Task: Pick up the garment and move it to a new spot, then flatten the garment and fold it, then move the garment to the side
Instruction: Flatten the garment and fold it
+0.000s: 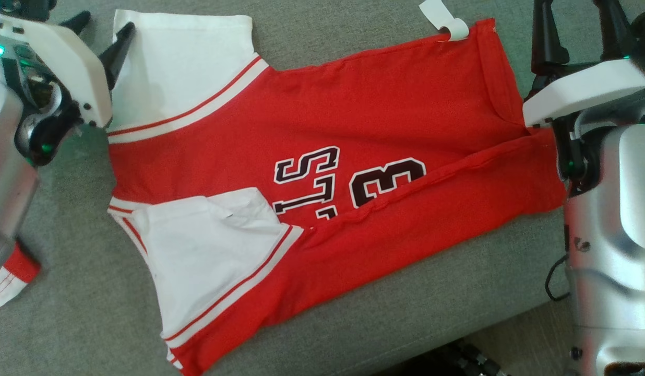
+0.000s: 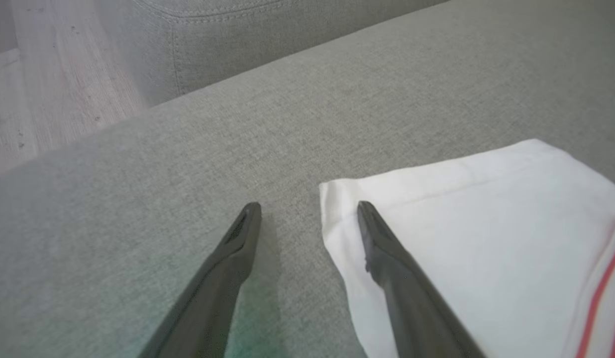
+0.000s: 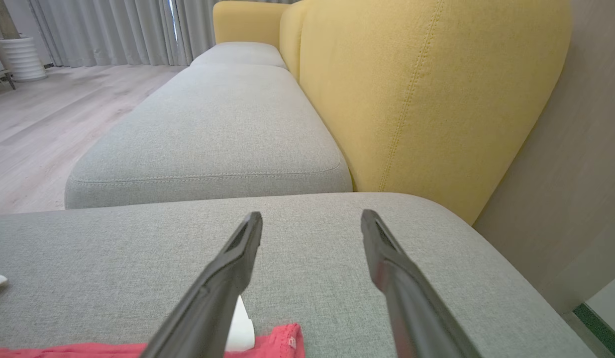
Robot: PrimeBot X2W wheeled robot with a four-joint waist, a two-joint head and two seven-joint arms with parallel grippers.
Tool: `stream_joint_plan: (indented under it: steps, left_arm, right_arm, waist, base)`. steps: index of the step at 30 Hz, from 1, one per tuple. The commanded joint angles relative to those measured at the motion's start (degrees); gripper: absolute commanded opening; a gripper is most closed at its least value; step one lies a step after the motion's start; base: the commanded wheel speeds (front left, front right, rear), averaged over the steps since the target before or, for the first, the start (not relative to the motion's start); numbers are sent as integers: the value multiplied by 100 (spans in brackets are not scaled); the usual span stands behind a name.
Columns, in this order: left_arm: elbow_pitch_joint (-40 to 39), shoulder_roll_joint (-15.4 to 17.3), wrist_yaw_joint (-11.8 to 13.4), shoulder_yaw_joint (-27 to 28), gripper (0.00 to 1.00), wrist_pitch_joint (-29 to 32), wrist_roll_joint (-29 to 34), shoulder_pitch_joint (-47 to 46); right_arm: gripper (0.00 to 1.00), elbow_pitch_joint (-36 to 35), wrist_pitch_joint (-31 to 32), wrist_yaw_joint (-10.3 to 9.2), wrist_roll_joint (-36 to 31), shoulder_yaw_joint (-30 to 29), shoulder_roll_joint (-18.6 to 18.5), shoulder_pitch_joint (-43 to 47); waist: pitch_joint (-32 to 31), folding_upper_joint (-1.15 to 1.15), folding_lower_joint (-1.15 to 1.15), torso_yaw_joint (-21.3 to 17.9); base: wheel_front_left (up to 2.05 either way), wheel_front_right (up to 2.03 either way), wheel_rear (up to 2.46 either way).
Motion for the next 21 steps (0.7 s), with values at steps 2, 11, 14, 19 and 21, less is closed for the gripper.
stream_joint_plan:
  steps: [2,11,14,19,21]
  left_arm:
    - [-156,332,11,27,100,-9,-156,-337]
    - [-212,429,10,-596,100,4,-640,-537]
    - [-323,438,10,-842,81,46,-856,-537]
    - [-539,440,10,-1149,0,-187,-1171,-544]
    - [-607,412,10,-1220,0,-437,-1239,-560]
  right_arm:
    - [100,-158,-65,-5,16,70,-27,-135]
    - [100,-106,-50,-5,-12,60,-27,-201]
    - [100,-64,-29,-5,-62,26,-27,-214]
    - [100,21,12,-5,-153,-37,-27,-218]
    - [100,83,51,-5,-213,-68,-42,-235]
  waist:
    - [19,0,-1,-8]
    - [109,0,-1,-65]
    - [116,0,-1,-72]
    - [49,0,-1,19]
    - [-16,0,-1,103]
  base:
    - [0,0,0]
    - [0,0,0]
    - [0,0,0]
    - [0,0,0]
    - [0,0,0]
